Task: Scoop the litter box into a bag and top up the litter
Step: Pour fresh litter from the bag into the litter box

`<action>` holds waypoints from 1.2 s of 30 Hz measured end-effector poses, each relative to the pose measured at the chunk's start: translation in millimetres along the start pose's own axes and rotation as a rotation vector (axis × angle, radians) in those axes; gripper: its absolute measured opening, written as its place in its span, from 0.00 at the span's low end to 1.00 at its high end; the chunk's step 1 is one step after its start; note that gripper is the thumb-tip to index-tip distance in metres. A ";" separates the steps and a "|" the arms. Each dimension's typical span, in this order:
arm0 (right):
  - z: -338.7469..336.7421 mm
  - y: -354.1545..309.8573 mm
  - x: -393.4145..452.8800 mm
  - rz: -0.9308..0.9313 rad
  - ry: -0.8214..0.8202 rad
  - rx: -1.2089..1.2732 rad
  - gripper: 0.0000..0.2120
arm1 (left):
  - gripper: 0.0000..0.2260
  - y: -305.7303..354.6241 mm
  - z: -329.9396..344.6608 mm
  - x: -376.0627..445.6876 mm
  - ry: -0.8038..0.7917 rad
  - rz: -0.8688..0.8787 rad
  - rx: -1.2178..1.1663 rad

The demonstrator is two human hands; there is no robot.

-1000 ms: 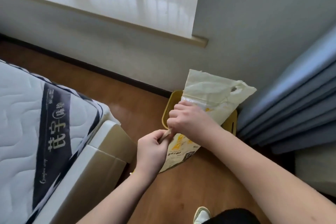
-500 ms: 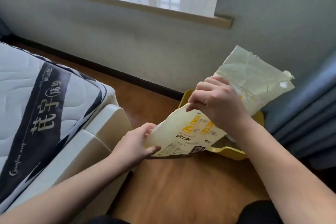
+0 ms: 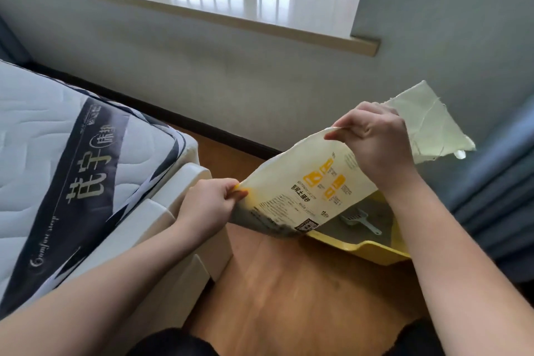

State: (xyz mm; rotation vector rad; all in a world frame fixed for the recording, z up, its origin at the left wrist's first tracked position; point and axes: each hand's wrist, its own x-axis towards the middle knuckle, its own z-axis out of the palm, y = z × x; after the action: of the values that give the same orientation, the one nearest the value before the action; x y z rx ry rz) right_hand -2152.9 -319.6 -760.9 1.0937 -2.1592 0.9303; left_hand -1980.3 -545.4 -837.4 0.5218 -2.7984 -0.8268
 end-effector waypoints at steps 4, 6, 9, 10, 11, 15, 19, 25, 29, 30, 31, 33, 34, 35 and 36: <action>5.4 19.5 -14.5 0.073 -0.045 0.055 0.08 | 0.14 6.4 2.7 0.9 0.003 0.028 0.061; 10.0 26.6 -21.7 0.125 -0.074 0.089 0.08 | 0.13 8.6 2.6 1.5 -0.020 0.028 0.085; 14.1 36.9 -27.2 0.248 -0.105 0.158 0.07 | 0.12 10.3 -1.0 4.7 -0.021 0.041 0.156; 14.4 39.7 -27.8 0.280 -0.108 0.183 0.06 | 0.12 11.8 -3.6 7.2 -0.013 0.048 0.178; 14.4 42.2 -28.4 0.304 -0.108 0.201 0.06 | 0.12 13.1 -5.9 11.0 -0.010 0.051 0.194; 12.3 48.2 -30.5 0.357 -0.121 0.230 0.05 | 0.11 21.1 -10.0 31.1 -0.002 0.054 0.284; 16.8 61.7 -33.8 0.438 -0.117 0.274 0.05 | 0.12 24.2 -3.8 45.0 0.007 0.081 0.336; 32.2 86.5 -43.0 0.407 -0.201 0.187 0.04 | 0.09 16.1 13.0 52.1 0.037 0.123 0.340; 40.0 106.0 -50.5 0.311 -0.300 -0.032 0.05 | 0.11 16.6 24.5 55.9 0.041 0.189 0.375; 39.9 109.7 -51.1 0.308 -0.311 -0.067 0.04 | 0.12 18.5 26.0 56.8 0.049 0.205 0.382; 39.9 113.1 -51.7 0.312 -0.318 -0.084 0.04 | 0.11 19.6 26.8 57.8 0.051 0.218 0.382; 41.5 117.5 -52.5 0.311 -0.325 -0.100 0.03 | 0.11 19.8 26.2 59.2 0.052 0.237 0.380; 42.8 118.4 -52.3 0.308 -0.331 -0.106 0.04 | 0.12 19.4 25.2 59.7 0.056 0.244 0.375; 44.5 119.5 -51.7 0.313 -0.341 -0.108 0.04 | 0.12 18.9 24.3 60.5 0.065 0.247 0.364; 46.2 120.0 -51.0 0.322 -0.354 -0.107 0.03 | 0.11 18.4 23.3 61.2 0.077 0.248 0.348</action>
State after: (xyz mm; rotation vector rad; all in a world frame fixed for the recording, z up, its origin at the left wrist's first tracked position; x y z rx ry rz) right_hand -2233.8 -279.9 -865.8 0.9287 -2.7019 0.7877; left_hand -2048.1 -542.7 -842.4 0.2367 -2.8668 -0.2657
